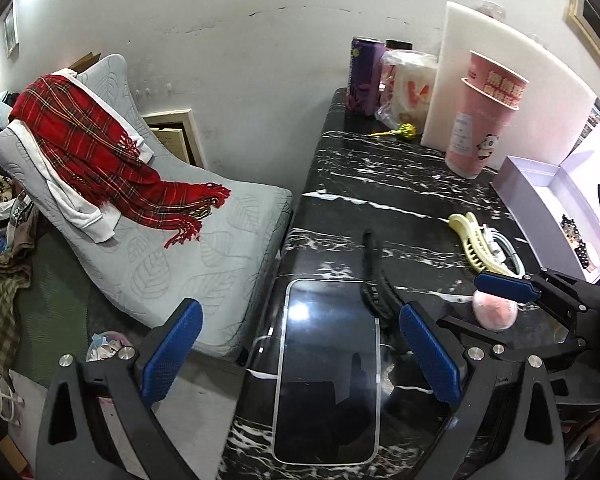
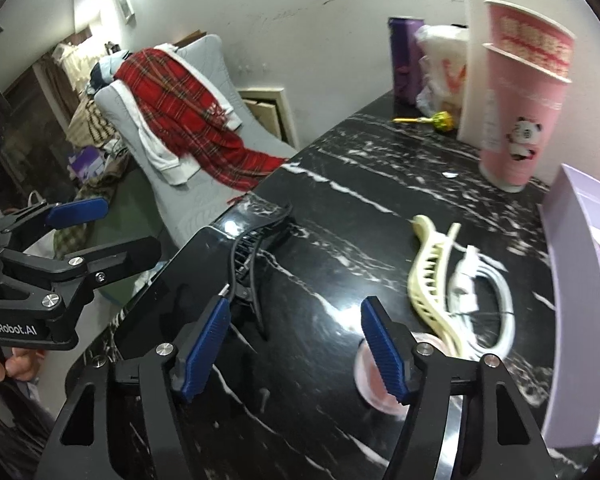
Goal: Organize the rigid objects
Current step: 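Grasp the black comb-like hair clip with the right gripper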
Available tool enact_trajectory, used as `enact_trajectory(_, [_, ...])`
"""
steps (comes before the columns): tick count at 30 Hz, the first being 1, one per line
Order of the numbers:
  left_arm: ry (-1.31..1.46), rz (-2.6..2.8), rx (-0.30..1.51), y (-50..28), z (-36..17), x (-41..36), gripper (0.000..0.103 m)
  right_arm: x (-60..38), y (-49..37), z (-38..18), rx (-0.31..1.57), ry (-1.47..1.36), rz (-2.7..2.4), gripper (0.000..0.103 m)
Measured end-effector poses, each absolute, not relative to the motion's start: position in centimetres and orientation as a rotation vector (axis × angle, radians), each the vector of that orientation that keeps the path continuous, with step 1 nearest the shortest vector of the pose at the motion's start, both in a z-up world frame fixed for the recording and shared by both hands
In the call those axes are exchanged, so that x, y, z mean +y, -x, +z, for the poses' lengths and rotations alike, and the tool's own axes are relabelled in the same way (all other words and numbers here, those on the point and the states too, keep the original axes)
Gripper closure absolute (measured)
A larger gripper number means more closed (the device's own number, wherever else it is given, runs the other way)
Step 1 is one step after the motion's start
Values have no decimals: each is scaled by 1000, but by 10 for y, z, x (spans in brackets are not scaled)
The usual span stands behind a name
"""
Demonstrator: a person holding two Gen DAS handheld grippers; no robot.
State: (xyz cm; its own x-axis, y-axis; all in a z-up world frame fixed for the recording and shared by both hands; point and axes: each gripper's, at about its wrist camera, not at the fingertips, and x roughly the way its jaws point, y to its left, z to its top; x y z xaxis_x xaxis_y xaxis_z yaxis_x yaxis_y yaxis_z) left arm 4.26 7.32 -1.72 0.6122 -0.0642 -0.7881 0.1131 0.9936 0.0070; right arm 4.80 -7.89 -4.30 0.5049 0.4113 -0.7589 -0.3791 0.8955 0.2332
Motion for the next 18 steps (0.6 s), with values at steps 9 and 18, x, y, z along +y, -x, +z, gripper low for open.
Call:
enact_trajectory(9, [-32, -93, 946, -57, -32, 94, 2, -50, -69, -53, 959, -34, 542, 45])
enact_trajectory(18, [-16, -84, 976, -68, -41, 103, 2, -37, -84, -65, 1003, -63, 587, 78])
